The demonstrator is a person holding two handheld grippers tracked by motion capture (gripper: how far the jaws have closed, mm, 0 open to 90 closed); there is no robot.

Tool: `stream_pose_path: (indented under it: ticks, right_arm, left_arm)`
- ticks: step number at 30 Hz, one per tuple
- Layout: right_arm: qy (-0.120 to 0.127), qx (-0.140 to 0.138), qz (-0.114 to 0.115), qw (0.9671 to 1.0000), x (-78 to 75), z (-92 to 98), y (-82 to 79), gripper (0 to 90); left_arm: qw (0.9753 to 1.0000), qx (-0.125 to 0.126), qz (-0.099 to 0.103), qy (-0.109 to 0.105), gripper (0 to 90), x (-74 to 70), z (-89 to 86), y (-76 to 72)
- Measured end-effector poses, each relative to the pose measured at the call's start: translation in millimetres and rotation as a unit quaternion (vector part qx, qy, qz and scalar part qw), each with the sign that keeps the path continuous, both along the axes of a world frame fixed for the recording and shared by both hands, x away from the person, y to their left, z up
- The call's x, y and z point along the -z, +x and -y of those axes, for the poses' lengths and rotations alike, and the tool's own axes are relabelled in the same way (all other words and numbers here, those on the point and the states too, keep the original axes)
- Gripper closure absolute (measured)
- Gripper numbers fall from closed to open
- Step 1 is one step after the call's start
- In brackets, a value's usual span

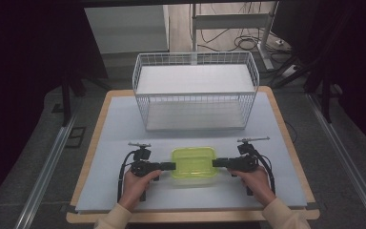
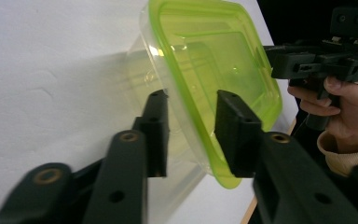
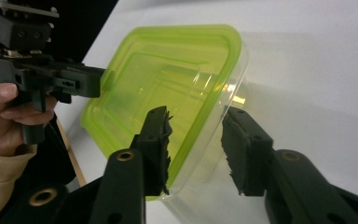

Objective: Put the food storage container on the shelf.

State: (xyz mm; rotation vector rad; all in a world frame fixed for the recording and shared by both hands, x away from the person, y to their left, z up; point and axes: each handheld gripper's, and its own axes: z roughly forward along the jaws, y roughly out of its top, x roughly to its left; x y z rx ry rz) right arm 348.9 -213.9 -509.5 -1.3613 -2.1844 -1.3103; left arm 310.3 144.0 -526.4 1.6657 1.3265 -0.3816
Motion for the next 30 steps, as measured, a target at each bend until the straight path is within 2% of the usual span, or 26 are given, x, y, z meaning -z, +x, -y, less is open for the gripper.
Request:
stream_pose_path:
  ticks: [5, 11, 16, 17, 19, 30]
  right_arm:
    - [-0.009, 0.002, -0.002, 1.0, 2.8, -1.7, 0.4, 70.7]
    - [0.011, 0.012, -0.014, 0.9998, -0.6, 2.8, -0.6, 77.8]
    - [0.02, 0.013, -0.018, 0.9996, -3.5, 3.5, -2.5, 80.5]
    - [0.014, 0.011, -0.009, 0.9998, -6.1, 2.5, -3.9, 80.5]
    - [0.016, 0.011, -0.01, 0.9998, -7.5, 2.6, -4.6, 80.5]
    - [0.022, 0.008, 0.017, 0.9996, -21.2, 2.8, -10.9, 80.5]
  left_arm:
    - [1.0, 0.007, 0.001, -0.004, 73.2, -0.7, 2.3, -1.5]
    - [0.9995, 0.015, 0.011, -0.025, 79.5, -4.5, 0.7, -5.0]
    - [0.9996, 0.014, 0.024, -0.01, 82.0, -10.1, 1.5, -9.4]
    - [0.9995, 0.015, 0.026, -0.01, 82.1, -10.9, 1.4, -10.2]
    - [0.9993, 0.016, 0.03, -0.013, 82.1, -12.7, 0.2, -11.1]
    - [0.9986, 0.018, 0.047, -0.018, 82.2, -23.2, -1.4, -15.7]
